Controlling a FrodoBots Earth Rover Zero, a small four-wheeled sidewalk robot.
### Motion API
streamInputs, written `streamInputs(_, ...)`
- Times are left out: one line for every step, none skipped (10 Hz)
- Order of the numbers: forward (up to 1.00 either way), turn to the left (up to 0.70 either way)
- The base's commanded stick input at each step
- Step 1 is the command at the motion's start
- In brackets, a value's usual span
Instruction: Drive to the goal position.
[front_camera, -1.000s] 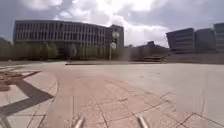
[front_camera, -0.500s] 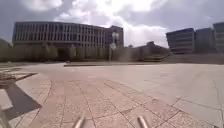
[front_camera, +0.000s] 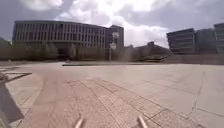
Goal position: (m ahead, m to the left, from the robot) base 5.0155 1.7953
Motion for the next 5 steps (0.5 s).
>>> streamInputs(0.70,0.00)
streamInputs(0.70,0.00)
streamInputs(0.70,0.00)
streamInputs(0.70,0.00)
streamInputs(0.70,0.00)
